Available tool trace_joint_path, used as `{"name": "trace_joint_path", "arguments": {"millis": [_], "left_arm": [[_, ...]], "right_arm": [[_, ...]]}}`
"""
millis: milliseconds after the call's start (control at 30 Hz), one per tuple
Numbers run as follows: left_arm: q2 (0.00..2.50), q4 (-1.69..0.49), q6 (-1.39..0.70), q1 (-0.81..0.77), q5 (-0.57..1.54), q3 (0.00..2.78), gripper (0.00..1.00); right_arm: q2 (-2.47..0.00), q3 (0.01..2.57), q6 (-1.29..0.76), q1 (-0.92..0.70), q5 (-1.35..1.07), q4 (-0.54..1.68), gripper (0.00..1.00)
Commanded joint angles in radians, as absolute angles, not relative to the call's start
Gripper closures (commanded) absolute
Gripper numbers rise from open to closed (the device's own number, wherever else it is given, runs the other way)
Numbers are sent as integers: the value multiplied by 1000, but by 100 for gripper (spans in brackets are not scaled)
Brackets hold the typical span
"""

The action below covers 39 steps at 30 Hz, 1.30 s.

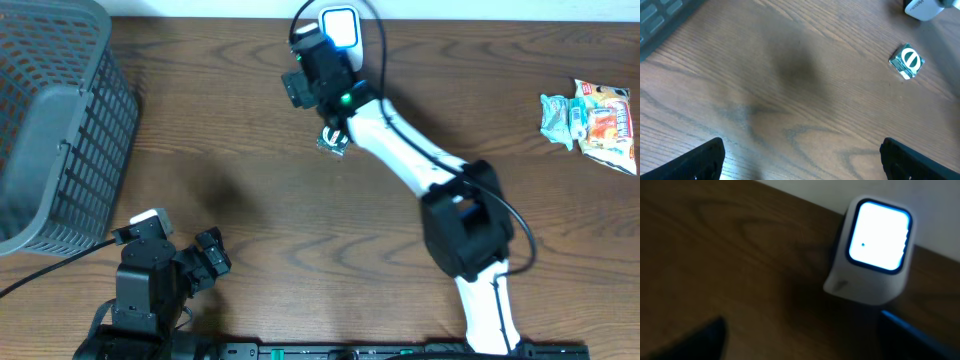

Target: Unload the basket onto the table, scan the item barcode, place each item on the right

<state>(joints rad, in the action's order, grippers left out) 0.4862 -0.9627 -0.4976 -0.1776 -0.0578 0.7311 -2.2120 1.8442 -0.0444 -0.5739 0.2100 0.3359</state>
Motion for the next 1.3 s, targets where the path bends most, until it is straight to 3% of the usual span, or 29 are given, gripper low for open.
{"name": "trace_joint_path", "arguments": {"millis": [0, 233, 367, 633, 933, 1267], "left_arm": [[482, -964, -495, -176, -60, 733, 2], [482, -964, -495, -176, -60, 733, 2], [482, -964, -495, -175, -60, 733, 2], [482, -964, -495, -175, -60, 733, 2], [482, -964, -495, -175, -60, 733, 2], [482, -964, -495, -176, -60, 733, 2]], "right_arm": [[-2146, 1858, -4, -533, 135, 438, 1], [-2142, 1851, 12, -503, -36, 672, 1], [-2171, 1849, 243, -506, -146, 735, 1], [-2222, 1849, 338, -506, -160, 878, 1], [-2244, 1849, 349, -496, -105, 752, 1], [-2340, 1849, 414, -482, -168, 756, 2]]}}
